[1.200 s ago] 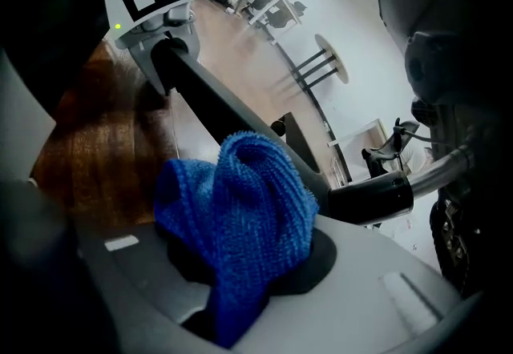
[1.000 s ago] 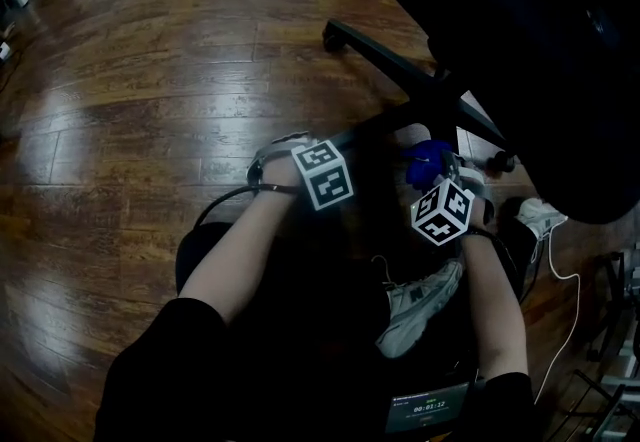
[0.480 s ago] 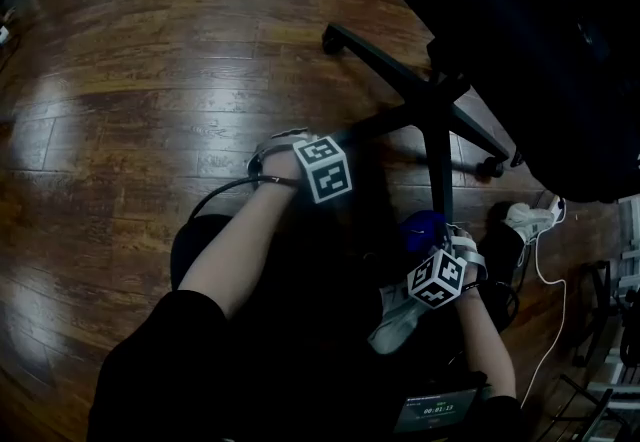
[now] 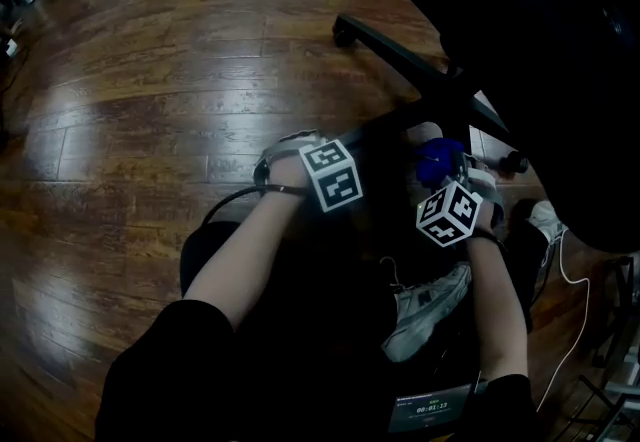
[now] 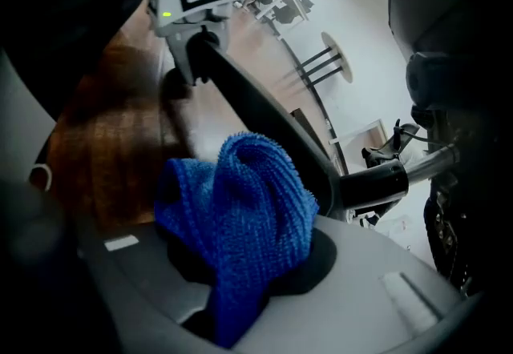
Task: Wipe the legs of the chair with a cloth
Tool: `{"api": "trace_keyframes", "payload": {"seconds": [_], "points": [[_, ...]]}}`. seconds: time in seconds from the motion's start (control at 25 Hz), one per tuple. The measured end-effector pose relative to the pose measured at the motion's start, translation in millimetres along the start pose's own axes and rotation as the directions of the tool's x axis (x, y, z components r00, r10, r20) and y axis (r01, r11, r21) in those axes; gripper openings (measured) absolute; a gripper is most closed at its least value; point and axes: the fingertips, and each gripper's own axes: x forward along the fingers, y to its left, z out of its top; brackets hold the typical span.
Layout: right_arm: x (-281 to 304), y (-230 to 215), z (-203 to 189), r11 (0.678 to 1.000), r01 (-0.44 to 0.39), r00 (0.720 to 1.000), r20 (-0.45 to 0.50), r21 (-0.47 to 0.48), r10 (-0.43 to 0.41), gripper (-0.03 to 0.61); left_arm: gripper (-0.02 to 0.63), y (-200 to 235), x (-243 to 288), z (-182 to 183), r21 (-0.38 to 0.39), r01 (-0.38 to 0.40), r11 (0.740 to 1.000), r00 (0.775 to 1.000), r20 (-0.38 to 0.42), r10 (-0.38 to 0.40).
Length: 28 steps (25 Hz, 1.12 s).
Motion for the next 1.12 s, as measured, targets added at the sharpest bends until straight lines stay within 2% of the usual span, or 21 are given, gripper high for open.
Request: {"api": "trace_keyframes", "payload": {"seconds": [0.16,0.32,0.64,0.84,0.96,1.12], "points": [[20,-38,23,0.998,0.032,0.999,0.037,0.053,-0.034,0.094,0.063,-1,0,0,-0.004,-0.016,1.0,1.0,0.017,0.016],[14,-38,26,0.998,0.035,0.997,0.062,0.046,-0.038,0.095,0.063,4,-2,1,-0.009,-0.038,0.999,0.999,0.029,0.038],[-48,68,-29,0.996,-0.084,0.996,0.027,-0.028,0.085,0.095,0.061,2,0,-3,-0.016,-0.047,0.999,0.999,0.025,0.047],[-62,94,-45,0.993,-0.111,0.994,-0.007,-0.024,0.111,0.095,0.061,7,2,-2,-0.026,-0.056,0.998,0.998,0.029,0.056],[-52,83,-39,0.991,-0.131,0.991,-0.033,-0.024,0.13,0.095,0.061,9,0,-1,-0.03,-0.061,0.998,0.998,0.028,0.061],[-26,45,-19,0.995,-0.096,0.995,-0.013,-0.035,0.096,0.095,0.06,7,-1,0,-0.035,-0.061,0.997,0.998,0.024,0.062]]}}
